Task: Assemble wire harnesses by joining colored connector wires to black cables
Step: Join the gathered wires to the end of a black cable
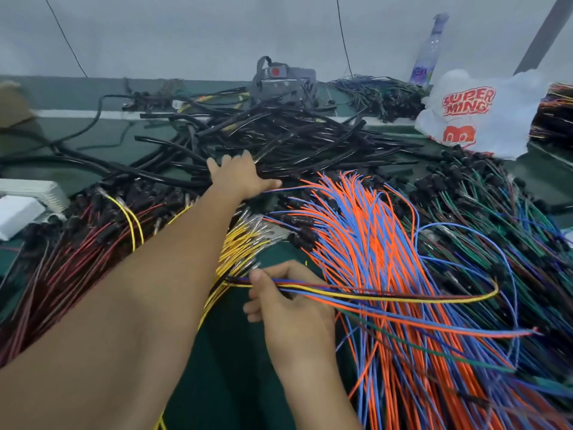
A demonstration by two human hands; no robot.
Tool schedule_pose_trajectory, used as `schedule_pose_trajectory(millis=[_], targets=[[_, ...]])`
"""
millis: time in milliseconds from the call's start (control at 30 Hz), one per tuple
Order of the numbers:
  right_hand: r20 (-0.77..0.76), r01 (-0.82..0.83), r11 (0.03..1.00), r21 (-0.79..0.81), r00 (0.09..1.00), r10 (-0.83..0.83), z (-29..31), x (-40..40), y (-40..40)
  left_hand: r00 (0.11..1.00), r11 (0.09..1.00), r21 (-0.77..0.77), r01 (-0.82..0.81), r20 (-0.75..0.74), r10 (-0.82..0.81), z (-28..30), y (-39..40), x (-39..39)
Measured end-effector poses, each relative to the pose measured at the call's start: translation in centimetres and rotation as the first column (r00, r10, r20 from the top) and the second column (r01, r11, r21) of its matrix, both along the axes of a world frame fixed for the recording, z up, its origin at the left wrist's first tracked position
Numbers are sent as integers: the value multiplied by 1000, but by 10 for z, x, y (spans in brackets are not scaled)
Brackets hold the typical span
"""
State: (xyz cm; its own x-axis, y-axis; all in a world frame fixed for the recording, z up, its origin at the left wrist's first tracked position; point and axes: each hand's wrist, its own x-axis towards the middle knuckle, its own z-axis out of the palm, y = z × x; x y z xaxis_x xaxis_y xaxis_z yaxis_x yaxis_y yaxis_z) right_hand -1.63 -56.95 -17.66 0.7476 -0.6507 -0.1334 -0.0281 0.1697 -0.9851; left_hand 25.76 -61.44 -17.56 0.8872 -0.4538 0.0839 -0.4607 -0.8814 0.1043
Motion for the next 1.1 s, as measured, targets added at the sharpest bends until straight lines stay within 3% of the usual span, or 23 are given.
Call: schedule_pose_trajectory(millis=[133,233,400,567,733,900,1100], targets=[[8,-3,1000,-2,1000,3,2,-2,0,974,991,-47,122,200,-110,2,1,-16],[19,-8,1000,-16,1000,9,2,-2,0,935,956,-108,272,264,-236,12,-2,-39],[55,-7,1000,1,998,7,2,-3,0,810,911,-118,395,513,-284,71,-8,-64],[47,-22,999,-26,999,23,0,-3,1,882,949,138,284,352,-315,89,1,-78],[48,-14,1000,-24,999,15,0,-4,3,891,941,-1,337,323,-319,68,14,-100],[52,-17,1000,-21,999,18,-1,-4,1,848,864,-154,480,332,-412,65,21,-105],[56,-31,999,-20,998,33,-1,-4,1,822,910,-37,414,444,-356,76,26,-102]])
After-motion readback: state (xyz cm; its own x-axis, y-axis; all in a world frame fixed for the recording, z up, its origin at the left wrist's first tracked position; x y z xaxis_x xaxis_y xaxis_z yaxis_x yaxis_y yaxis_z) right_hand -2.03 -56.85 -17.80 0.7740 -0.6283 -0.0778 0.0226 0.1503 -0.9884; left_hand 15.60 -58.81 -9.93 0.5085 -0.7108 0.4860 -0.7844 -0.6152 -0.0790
